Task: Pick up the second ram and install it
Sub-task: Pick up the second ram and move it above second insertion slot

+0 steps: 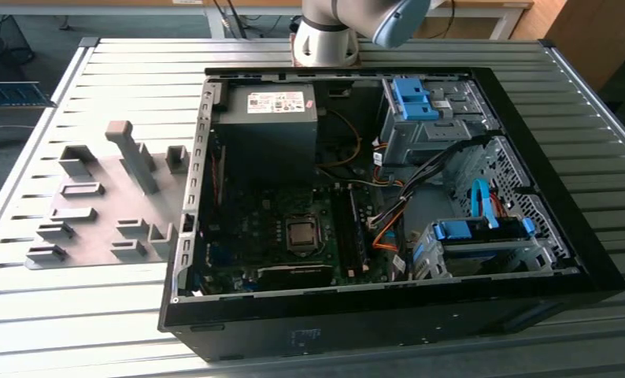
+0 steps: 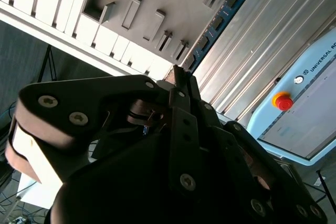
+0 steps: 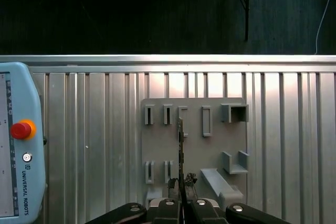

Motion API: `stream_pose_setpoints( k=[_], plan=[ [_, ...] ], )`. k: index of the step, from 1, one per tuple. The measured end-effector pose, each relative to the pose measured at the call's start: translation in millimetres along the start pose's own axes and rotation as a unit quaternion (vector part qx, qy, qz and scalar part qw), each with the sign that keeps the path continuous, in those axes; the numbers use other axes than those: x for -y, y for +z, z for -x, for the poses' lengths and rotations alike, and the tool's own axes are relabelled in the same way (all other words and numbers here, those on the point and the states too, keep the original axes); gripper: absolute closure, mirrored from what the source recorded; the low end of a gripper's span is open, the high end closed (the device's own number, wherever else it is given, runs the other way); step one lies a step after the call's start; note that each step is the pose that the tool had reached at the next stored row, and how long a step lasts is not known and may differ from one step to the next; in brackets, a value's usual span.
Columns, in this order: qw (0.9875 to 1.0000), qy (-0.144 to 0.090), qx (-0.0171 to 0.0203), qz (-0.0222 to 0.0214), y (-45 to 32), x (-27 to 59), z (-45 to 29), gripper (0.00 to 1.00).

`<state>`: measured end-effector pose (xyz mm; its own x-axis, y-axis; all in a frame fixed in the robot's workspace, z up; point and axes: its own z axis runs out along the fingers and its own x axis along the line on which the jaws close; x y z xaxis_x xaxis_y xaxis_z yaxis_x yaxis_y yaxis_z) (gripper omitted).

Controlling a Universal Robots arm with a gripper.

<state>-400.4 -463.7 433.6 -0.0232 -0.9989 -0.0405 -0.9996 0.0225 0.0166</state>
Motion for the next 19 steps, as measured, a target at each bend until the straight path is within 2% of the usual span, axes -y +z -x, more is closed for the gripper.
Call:
stream_pose_setpoints(
  k=[19],
  plan=[
    [1.0000, 0.000, 0.0000, 0.0000, -0.2, 16.5, 0.4, 0.86]
  ],
)
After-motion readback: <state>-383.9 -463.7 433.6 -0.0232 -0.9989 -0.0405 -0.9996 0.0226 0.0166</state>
